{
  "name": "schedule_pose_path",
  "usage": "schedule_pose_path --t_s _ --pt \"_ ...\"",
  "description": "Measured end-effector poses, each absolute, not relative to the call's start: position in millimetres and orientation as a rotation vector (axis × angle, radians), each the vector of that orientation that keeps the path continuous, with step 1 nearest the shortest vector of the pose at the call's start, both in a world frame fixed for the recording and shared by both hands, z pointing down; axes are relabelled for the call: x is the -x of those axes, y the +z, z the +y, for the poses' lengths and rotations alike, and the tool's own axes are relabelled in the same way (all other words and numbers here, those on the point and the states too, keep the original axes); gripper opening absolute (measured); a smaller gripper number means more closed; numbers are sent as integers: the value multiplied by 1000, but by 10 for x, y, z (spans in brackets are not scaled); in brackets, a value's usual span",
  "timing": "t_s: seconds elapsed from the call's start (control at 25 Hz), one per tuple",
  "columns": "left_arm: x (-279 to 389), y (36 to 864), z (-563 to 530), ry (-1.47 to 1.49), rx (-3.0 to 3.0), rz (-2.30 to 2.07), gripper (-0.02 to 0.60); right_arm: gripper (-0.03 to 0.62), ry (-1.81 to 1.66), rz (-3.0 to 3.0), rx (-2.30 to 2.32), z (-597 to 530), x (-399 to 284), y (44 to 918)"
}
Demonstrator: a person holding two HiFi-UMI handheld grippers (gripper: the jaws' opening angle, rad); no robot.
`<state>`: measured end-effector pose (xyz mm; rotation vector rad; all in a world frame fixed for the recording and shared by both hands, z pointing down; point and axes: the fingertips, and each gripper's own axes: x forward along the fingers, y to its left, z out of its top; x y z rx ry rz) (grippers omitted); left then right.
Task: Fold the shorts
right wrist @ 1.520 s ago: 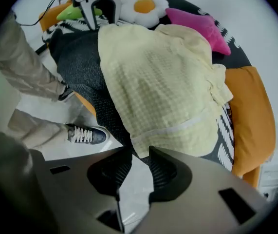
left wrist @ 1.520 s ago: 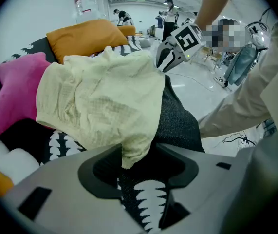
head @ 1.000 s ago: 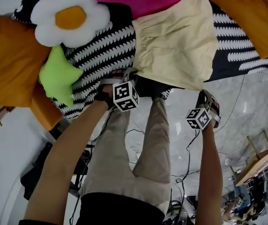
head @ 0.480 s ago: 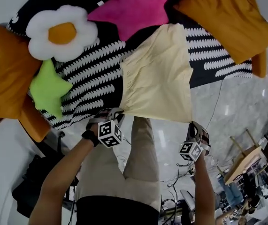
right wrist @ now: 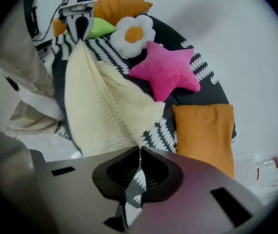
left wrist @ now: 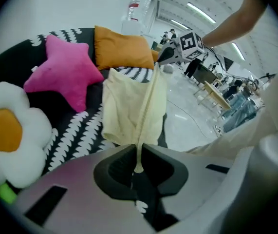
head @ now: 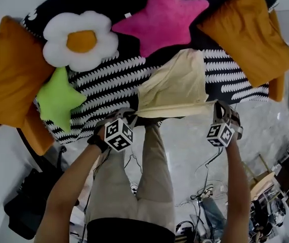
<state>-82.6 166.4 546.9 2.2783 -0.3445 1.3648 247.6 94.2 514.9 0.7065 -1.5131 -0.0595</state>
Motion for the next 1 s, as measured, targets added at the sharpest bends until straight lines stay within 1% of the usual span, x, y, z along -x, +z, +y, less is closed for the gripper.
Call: schedule_pose_path --t_s 0.08,0.12,0.16,0.2,0.24,0.28,0.4,0.52,0.76,0.92,1.0 --pt "907 5550 1187 1359 -2240 -481 47 29 -53 -1576 -761 162 -2318 5293" --pt "975 5566 952 1367 -2217 -557 84 38 -7 -1611 -804 -190 -2199 5330" --pt "1038 5549 740 1368 -2201 -621 118 83 56 -1636 -858 -501 -2087 5343" --pt "1080 5505 563 1355 -2194 -667 144 152 118 -1649 -916 -766 -1983 5327" --pt "1101 5452 429 1332 -2193 -696 156 236 163 -1660 -968 -976 -1876 5279" --pt "1106 5405 344 1310 -2198 -709 167 258 180 -1675 -1009 -1117 -1764 5208" --pt "1109 5364 383 1309 -2226 -681 176 245 104 -1741 -1042 -1094 -1456 5003" --pt "1131 5435 658 1377 -2250 -596 176 242 131 -1761 -1018 -549 -1438 5024" --pt "1097 5528 1056 1372 -2266 -435 176 225 466 -1651 -1146 915 -1700 5269" --pt "1140 5491 1070 1362 -2283 -352 176 219 739 -1586 -1315 1774 -1469 5260" --pt "1220 5463 1004 1389 -2308 -313 176 179 872 -1579 -1415 2039 -1250 5290"
